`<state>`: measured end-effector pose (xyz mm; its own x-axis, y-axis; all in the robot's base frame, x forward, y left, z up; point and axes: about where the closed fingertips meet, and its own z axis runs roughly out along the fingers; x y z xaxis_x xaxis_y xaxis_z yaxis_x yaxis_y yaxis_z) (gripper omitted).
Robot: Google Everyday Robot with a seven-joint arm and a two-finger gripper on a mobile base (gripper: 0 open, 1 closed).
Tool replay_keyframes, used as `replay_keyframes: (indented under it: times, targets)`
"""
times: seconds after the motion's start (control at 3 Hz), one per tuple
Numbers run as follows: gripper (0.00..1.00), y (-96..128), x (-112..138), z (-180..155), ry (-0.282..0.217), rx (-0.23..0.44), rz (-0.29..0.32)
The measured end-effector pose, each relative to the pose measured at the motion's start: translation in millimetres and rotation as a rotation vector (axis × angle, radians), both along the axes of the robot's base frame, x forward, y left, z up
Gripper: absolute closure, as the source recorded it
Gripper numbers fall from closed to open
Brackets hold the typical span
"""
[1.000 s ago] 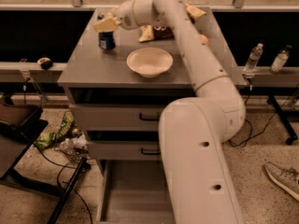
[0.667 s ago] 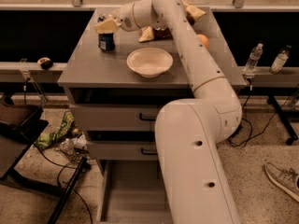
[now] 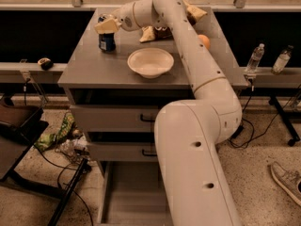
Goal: Pick pepsi can from bottom drawer and place on counter
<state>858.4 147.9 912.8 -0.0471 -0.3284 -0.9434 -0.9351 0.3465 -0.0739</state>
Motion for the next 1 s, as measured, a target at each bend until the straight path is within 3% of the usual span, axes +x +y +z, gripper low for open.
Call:
replay_keyframes:
  times: [0.67, 1.0]
  targets:
    - [0.04, 0.0, -0.1, 0.1, 0.000, 0.000, 0.000]
    - [0.00, -4.8, -2.8, 8.7, -0.007, -0.007, -0.005]
